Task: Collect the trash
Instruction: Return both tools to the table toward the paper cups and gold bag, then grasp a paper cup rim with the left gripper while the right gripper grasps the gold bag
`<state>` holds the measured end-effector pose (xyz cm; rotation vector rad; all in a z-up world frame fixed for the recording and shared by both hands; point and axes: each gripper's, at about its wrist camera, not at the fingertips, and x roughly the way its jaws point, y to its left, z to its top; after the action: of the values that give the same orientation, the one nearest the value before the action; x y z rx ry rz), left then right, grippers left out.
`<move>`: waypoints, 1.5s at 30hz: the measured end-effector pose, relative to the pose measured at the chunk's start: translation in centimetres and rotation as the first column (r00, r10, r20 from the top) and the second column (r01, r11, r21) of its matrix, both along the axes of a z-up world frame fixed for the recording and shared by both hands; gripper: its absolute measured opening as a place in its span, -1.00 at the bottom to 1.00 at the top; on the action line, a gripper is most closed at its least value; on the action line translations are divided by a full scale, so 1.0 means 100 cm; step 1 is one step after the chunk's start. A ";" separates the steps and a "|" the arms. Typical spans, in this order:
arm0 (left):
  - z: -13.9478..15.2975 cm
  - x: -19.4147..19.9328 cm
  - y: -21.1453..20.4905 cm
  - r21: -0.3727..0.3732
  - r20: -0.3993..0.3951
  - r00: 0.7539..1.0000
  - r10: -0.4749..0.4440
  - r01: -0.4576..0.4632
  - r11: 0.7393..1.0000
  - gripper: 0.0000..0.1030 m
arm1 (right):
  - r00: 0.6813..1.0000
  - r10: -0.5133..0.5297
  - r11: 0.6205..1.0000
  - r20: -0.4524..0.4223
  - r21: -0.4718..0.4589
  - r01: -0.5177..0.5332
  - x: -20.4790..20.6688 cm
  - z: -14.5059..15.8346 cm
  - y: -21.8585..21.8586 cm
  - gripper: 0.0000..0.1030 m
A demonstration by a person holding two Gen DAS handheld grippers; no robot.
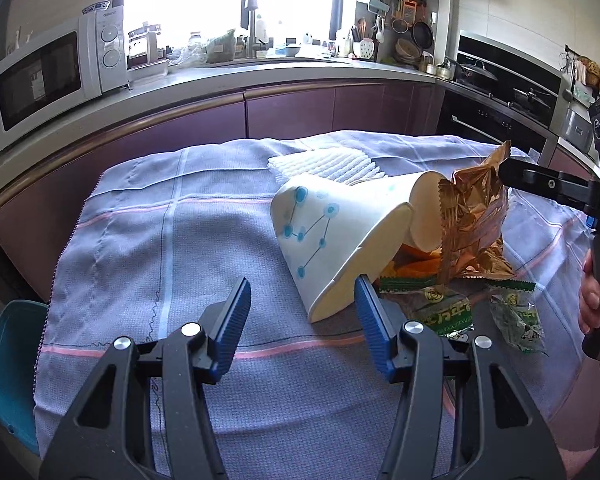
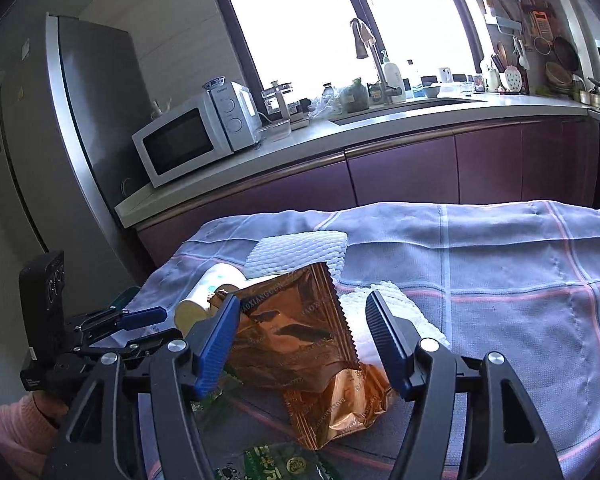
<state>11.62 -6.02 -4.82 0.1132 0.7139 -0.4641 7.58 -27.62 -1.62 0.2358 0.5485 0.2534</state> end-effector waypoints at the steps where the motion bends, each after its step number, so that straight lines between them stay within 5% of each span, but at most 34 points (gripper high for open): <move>1: -0.001 0.002 -0.001 0.000 -0.007 1.000 -0.003 0.003 1.000 -0.01 | 1.000 0.008 1.000 -0.001 0.003 -0.008 -0.001 0.000 0.000 0.21; 16: -0.003 0.007 0.002 -0.023 -0.029 1.000 -0.007 0.006 1.000 -0.88 | 0.993 0.112 0.993 -0.022 0.038 -0.111 -0.012 -0.002 0.011 -0.84; 23: 0.004 0.001 0.015 -0.038 -0.004 1.000 0.012 -0.012 0.999 -0.93 | 0.992 0.124 0.991 0.010 0.039 -0.124 -0.024 0.008 0.016 -0.95; 37: 0.029 -0.027 0.047 -0.063 0.060 0.997 0.049 -0.046 0.997 -0.93 | 0.987 0.157 0.987 0.024 0.032 -0.158 -0.030 0.024 0.033 -0.95; 39: 0.027 -0.028 0.051 -0.058 0.055 0.997 0.054 -0.051 0.997 -0.93 | 0.992 0.127 0.992 0.003 0.027 -0.127 -0.027 0.018 0.031 -0.81; 41: 0.025 -0.028 0.053 -0.054 0.051 0.997 0.061 -0.058 0.997 -0.93 | 0.997 0.080 0.997 0.003 0.023 -0.080 -0.027 0.016 0.025 -0.33; 45: 0.021 -0.027 0.057 -0.043 0.042 0.997 0.068 -0.066 0.997 -0.92 | 1.000 0.005 1.000 0.005 0.016 -0.005 -0.024 0.011 0.008 -0.13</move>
<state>8.94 -0.31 -2.70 0.0595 0.6631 -0.4114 5.20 -26.82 -0.50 0.2493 0.5423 0.2635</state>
